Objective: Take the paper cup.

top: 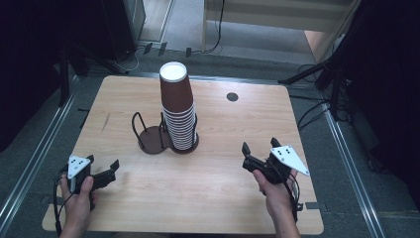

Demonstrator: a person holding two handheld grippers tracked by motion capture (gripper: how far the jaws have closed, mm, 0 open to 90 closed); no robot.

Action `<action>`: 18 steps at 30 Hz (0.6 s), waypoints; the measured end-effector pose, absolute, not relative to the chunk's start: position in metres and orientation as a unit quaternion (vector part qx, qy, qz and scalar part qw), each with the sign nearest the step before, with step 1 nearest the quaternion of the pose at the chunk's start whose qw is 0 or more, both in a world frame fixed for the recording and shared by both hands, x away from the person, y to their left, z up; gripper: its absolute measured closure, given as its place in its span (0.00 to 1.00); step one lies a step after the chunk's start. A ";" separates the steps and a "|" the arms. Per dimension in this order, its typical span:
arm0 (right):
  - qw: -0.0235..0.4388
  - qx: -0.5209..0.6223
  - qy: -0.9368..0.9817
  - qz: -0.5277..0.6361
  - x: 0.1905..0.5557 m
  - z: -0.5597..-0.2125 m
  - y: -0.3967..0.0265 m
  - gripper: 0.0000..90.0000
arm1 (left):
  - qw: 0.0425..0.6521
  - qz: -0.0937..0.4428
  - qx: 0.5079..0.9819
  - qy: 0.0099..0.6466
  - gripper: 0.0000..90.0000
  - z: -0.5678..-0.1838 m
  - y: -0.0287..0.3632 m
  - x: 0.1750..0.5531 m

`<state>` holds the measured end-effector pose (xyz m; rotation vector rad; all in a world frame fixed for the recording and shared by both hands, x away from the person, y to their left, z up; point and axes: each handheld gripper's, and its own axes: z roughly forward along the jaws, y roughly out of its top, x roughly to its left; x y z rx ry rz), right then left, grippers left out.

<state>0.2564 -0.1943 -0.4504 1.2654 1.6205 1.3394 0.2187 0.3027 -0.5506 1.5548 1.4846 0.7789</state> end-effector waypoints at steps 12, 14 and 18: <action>0.330 0.474 0.630 0.519 0.264 -0.445 -0.168 0.08 | 0.412 0.310 0.621 0.591 0.11 -0.551 0.303 0.219; 0.330 0.471 0.629 0.522 0.265 -0.443 -0.161 0.08 | 0.411 0.310 0.620 0.592 0.11 -0.551 0.302 0.219; 0.329 0.468 0.630 0.526 0.266 -0.440 -0.154 0.07 | 0.409 0.310 0.621 0.592 0.11 -0.551 0.301 0.220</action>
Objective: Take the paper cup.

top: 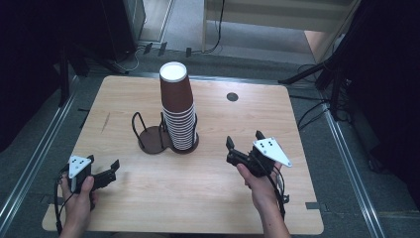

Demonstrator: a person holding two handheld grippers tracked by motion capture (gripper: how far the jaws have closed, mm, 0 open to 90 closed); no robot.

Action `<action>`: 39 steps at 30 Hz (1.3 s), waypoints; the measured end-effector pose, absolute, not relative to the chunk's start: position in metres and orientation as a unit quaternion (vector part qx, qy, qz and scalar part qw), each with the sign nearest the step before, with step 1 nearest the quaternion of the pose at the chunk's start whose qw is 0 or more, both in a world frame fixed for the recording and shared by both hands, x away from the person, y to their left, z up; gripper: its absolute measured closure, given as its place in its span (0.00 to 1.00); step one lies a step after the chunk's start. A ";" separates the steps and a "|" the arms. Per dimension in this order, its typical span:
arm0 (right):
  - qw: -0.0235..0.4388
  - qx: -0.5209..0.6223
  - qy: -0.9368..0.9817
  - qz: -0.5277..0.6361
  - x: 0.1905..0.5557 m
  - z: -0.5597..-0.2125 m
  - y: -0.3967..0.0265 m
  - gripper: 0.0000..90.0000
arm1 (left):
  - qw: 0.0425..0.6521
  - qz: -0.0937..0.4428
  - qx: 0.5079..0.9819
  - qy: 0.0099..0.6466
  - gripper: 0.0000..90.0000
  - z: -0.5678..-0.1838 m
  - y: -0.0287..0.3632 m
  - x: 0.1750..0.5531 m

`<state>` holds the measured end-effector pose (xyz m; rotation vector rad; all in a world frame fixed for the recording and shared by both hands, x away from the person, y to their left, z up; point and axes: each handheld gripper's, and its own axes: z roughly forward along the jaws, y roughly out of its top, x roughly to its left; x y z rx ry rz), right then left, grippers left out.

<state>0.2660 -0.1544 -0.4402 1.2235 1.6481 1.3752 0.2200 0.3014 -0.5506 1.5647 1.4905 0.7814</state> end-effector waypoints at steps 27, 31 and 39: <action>0.294 0.438 0.644 0.553 0.283 -0.423 -0.096 0.03 | 0.407 0.307 0.627 0.588 0.11 -0.550 0.300 0.221; 0.290 0.437 0.646 0.555 0.285 -0.421 -0.089 0.02 | 0.407 0.308 0.628 0.588 0.11 -0.550 0.300 0.221; 0.285 0.431 0.645 0.564 0.291 -0.418 -0.076 0.01 | 0.404 0.306 0.627 0.592 0.11 -0.551 0.301 0.222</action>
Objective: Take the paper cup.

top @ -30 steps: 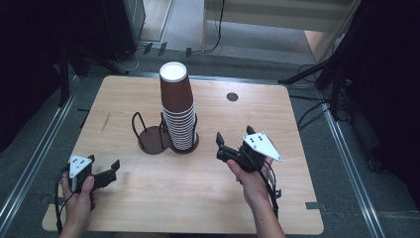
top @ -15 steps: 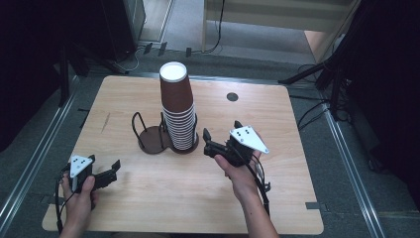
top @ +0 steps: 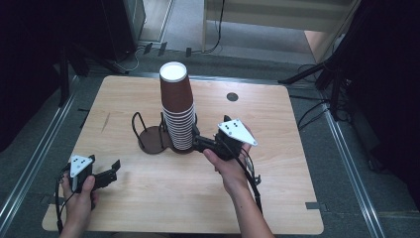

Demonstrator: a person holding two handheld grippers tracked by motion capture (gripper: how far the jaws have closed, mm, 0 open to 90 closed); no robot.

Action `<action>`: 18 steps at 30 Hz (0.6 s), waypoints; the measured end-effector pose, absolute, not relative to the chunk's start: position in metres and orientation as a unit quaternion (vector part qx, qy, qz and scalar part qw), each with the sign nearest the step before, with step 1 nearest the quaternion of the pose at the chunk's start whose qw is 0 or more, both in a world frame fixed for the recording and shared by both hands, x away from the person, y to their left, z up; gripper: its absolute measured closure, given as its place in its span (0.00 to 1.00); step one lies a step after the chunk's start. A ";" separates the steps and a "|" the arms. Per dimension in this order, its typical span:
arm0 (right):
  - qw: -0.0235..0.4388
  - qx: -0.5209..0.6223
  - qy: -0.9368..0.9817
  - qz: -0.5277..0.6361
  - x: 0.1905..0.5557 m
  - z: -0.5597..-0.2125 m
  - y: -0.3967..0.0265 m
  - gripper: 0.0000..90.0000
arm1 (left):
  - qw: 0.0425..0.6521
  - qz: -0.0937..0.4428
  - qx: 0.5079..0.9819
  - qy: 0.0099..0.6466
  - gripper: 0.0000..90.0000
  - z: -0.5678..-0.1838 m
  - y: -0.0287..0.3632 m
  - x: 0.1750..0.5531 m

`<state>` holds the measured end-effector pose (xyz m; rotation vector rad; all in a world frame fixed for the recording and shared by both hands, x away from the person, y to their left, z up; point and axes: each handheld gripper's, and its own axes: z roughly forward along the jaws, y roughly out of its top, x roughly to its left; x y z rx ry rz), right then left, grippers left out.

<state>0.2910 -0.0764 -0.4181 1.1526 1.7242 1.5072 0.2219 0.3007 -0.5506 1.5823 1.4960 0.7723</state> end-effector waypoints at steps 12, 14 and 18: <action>0.278 0.429 0.642 0.571 0.298 -0.412 -0.057 0.01 | 0.403 0.305 0.626 0.593 0.11 -0.551 0.300 0.222; 0.276 0.429 0.641 0.573 0.299 -0.411 -0.054 0.01 | 0.403 0.305 0.626 0.594 0.11 -0.551 0.301 0.223; 0.277 0.432 0.635 0.577 0.301 -0.409 -0.048 0.01 | 0.403 0.303 0.626 0.594 0.11 -0.551 0.301 0.223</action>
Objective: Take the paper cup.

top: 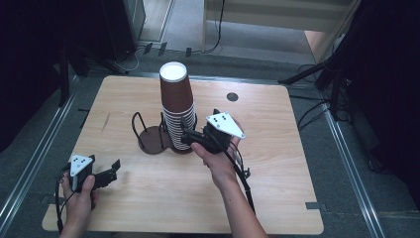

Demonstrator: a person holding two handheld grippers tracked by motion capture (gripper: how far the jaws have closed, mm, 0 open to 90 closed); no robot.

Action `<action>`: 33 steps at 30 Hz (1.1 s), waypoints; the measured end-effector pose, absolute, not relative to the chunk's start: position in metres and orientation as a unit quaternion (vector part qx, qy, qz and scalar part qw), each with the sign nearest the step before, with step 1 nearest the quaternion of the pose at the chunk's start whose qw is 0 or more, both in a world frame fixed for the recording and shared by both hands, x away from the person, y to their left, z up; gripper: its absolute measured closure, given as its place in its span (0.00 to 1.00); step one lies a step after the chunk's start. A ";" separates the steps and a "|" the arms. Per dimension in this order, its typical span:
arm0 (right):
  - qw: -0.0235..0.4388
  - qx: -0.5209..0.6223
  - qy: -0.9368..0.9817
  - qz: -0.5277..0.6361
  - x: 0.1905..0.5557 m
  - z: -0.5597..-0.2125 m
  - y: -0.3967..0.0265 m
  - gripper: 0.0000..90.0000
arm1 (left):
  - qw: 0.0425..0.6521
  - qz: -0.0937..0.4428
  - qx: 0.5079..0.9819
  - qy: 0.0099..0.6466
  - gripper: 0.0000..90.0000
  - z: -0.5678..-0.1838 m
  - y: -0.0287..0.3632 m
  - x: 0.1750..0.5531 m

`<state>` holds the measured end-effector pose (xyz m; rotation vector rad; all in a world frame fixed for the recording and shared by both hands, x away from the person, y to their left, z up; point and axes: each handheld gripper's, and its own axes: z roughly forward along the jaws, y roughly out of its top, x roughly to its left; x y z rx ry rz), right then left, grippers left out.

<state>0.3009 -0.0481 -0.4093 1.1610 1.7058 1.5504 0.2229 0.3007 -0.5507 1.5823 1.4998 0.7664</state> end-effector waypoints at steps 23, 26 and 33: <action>0.314 0.436 0.628 0.563 0.310 -0.398 -0.003 0.08 | 0.401 0.303 0.626 0.596 0.11 -0.551 0.301 0.224; 0.315 0.435 0.631 0.560 0.311 -0.398 0.000 0.08 | 0.401 0.303 0.626 0.596 0.11 -0.551 0.301 0.224; 0.331 0.433 0.626 0.558 0.314 -0.393 0.009 0.09 | 0.402 0.302 0.625 0.597 0.11 -0.551 0.301 0.225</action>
